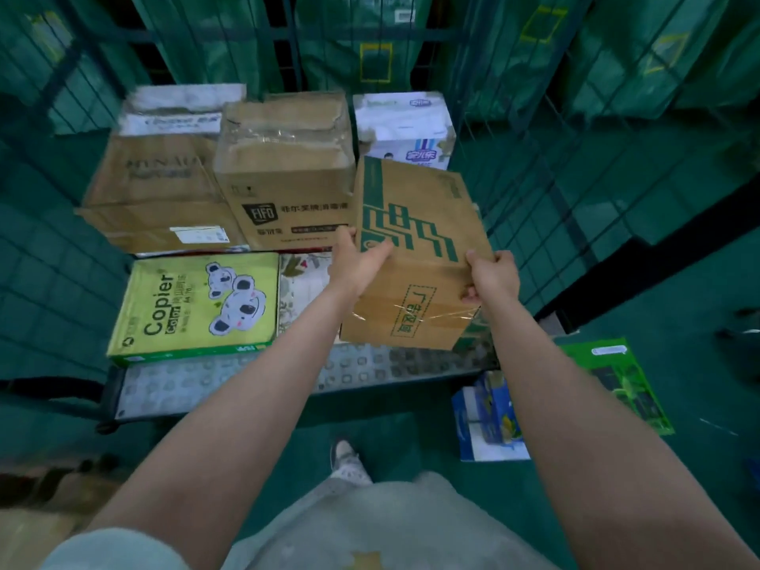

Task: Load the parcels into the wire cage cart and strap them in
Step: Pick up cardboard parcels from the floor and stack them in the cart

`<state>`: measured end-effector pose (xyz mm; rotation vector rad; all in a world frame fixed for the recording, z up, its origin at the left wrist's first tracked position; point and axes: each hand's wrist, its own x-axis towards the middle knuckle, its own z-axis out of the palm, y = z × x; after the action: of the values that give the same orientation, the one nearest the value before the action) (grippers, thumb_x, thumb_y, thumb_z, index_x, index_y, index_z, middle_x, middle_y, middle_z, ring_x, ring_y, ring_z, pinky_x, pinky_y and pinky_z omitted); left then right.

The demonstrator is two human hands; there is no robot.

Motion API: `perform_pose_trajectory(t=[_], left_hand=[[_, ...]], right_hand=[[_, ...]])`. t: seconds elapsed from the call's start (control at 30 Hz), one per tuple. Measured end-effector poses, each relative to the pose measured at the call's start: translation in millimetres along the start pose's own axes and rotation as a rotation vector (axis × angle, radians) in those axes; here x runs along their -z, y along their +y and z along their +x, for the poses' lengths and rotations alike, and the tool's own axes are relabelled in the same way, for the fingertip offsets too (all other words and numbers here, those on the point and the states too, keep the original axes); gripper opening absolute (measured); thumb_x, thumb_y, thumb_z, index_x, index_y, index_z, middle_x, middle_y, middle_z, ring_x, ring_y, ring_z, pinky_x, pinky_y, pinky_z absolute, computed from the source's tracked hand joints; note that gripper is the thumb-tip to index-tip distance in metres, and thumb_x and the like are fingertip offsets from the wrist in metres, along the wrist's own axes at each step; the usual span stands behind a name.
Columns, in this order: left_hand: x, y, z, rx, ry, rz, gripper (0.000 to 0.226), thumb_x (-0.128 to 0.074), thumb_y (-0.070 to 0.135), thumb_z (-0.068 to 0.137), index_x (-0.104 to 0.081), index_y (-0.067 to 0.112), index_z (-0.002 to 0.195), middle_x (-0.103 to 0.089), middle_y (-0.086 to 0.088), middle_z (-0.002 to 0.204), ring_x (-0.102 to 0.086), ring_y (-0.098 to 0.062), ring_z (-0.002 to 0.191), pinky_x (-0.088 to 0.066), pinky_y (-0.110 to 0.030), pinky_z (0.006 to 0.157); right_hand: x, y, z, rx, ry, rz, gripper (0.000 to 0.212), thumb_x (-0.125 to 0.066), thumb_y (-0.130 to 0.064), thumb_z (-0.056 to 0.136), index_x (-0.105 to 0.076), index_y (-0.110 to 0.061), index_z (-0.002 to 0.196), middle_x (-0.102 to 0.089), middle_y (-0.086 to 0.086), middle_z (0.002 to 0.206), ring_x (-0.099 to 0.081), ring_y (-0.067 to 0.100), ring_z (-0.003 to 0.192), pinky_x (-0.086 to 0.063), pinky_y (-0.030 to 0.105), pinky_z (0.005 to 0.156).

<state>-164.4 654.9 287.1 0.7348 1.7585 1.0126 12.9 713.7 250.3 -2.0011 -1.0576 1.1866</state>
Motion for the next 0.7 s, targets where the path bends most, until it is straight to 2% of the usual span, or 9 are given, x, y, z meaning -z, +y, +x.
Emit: perform_pose_trajectory(t=[0.1,0.17,0.3,0.37,0.47,0.57,0.63,0.7], left_hand=[[2.1,9.1,26.9,0.016,-0.026,-0.027,0.047,-0.060,0.027,0.088,-0.031,0.022,0.125,-0.049,0.006,0.110,-0.050,-0.014,0.092,-0.039,-0.033,0.072],[2.8,15.9,43.6,0.027,-0.036,-0.038,0.047,-0.060,0.025,0.089,-0.031,0.021,0.126,-0.048,0.008,0.102,-0.050,-0.009,0.084,-0.040,-0.030,0.068],[1.2,33.4,80.9,0.065,-0.044,-0.082,0.054,-0.059,0.023,0.089,-0.030,0.019,0.135,-0.047,0.006,0.106,-0.048,-0.013,0.091,-0.039,-0.033,0.079],[-3.3,42.8,99.1,0.061,-0.031,-0.076,0.056,-0.060,0.023,0.089,-0.030,0.018,0.136,-0.048,0.005,0.109,-0.049,-0.015,0.094,-0.039,-0.034,0.080],[-14.8,54.3,124.8,0.077,-0.034,-0.084,0.053,-0.059,0.022,0.088,-0.032,0.018,0.133,-0.050,0.005,0.109,-0.051,-0.015,0.091,-0.040,-0.033,0.079],[-32.3,65.0,156.3,0.103,-0.027,-0.115,0.050,-0.060,0.019,0.088,-0.032,0.019,0.129,-0.049,0.008,0.100,-0.051,-0.007,0.077,-0.041,-0.030,0.067],[-46.5,73.1,181.9,0.113,-0.005,-0.117,0.054,-0.061,0.020,0.087,-0.031,0.018,0.131,-0.050,0.004,0.110,-0.053,-0.013,0.088,-0.042,-0.032,0.071],[-56.0,80.9,205.6,0.130,0.004,-0.113,0.061,-0.062,0.022,0.086,-0.029,0.017,0.137,-0.049,0.002,0.116,-0.052,-0.018,0.096,-0.042,-0.035,0.077]], right_hand=[[-15.4,-15.1,18.2,-0.018,0.030,-0.015,0.057,-0.056,-0.039,0.090,-0.036,-0.016,0.138,-0.052,0.014,0.127,-0.060,0.030,0.095,-0.058,0.035,0.056],[-25.0,-27.1,27.1,-0.023,0.054,-0.044,0.057,-0.056,-0.041,0.087,-0.038,-0.016,0.135,-0.051,0.015,0.126,-0.062,0.034,0.100,-0.059,0.041,0.065],[-41.8,-48.7,50.3,-0.046,0.067,-0.042,0.063,-0.056,-0.044,0.080,-0.041,-0.015,0.135,-0.052,0.015,0.126,-0.060,0.035,0.104,-0.055,0.048,0.082],[-45.9,-58.0,65.3,-0.064,0.060,-0.025,0.065,-0.056,-0.043,0.079,-0.041,-0.016,0.136,-0.054,0.014,0.125,-0.059,0.034,0.107,-0.056,0.046,0.080],[-45.5,-72.3,88.8,-0.097,0.042,0.006,0.059,-0.058,-0.038,0.083,-0.041,-0.020,0.136,-0.055,0.012,0.120,-0.063,0.030,0.097,-0.059,0.040,0.070],[-48.8,-92.7,128.7,-0.086,0.042,-0.036,0.058,-0.057,-0.041,0.079,-0.045,-0.021,0.132,-0.056,0.013,0.120,-0.064,0.031,0.096,-0.056,0.045,0.080],[-51.4,-110.1,157.8,-0.068,0.015,-0.069,0.057,-0.053,-0.039,0.076,-0.046,-0.022,0.130,-0.057,0.012,0.118,-0.064,0.029,0.090,-0.055,0.047,0.082],[-55.8,-123.6,181.5,-0.048,0.001,-0.074,0.057,-0.052,-0.036,0.076,-0.045,-0.021,0.131,-0.055,0.012,0.120,-0.063,0.030,0.092,-0.055,0.048,0.082]])
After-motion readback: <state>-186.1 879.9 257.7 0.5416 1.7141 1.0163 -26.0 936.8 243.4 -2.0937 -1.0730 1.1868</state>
